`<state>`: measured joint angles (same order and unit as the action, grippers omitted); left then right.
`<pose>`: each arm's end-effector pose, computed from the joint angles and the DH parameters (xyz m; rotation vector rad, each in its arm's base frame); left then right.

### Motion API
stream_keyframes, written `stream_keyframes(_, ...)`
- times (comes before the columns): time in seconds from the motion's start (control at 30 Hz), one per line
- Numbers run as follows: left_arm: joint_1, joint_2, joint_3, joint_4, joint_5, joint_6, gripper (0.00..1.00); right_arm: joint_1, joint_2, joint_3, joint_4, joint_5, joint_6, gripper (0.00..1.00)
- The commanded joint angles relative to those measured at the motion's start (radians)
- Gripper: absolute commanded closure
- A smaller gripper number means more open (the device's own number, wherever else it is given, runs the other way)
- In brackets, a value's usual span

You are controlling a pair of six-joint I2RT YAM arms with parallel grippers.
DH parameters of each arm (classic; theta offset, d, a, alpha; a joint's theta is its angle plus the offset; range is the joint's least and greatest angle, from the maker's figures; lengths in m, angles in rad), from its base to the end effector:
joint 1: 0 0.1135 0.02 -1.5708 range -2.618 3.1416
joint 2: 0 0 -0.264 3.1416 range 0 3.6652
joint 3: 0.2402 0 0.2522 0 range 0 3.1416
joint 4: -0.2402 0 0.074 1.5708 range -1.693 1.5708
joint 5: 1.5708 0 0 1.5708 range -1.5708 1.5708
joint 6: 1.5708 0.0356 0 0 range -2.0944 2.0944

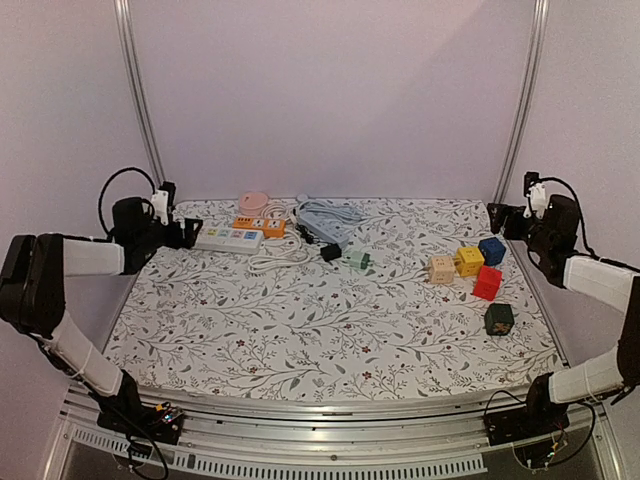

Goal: Insert the plug
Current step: Move the socket to the center of the board.

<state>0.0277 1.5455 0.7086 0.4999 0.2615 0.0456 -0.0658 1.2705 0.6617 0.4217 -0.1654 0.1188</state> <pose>0.3244 -0.0002 0.1999 0.1935 1.8910 -0.1995 0.2841 -0.0129 0.2545 0.0418 1.7584 0.1839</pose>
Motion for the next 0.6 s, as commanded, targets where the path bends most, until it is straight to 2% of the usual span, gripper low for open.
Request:
stream_keyframes(0.0, -0.008, 0.045, 0.356, -0.707, 0.342, 0.286, 0.04, 0.019, 0.008, 0.108, -0.254, -0.204, 0.124, 0.01)
stream_keyframes(0.1, -0.097, 0.095, 0.494, -0.970, 0.367, 0.464, 0.07, 0.099, 0.033, 0.179, -0.340, -0.205, 0.172, 0.01)
stream_keyframes(0.23, -0.255, 0.190, 0.610, -1.196, 0.276, 0.673, 0.00, 0.247, 0.047, 0.234, -0.419, -0.150, 0.129, 0.01)
stream_keyframes(0.33, -0.319, 0.300, 0.717, -1.277, 0.228, 0.674, 0.00, 0.336, 0.054, 0.271, -0.473, -0.114, 0.095, 0.01)
stream_keyframes(0.57, -0.385, 0.528, 0.896, -1.264, 0.102, 0.626, 0.01, 0.479, 0.083, 0.331, -0.554, -0.052, 0.016, 0.01)
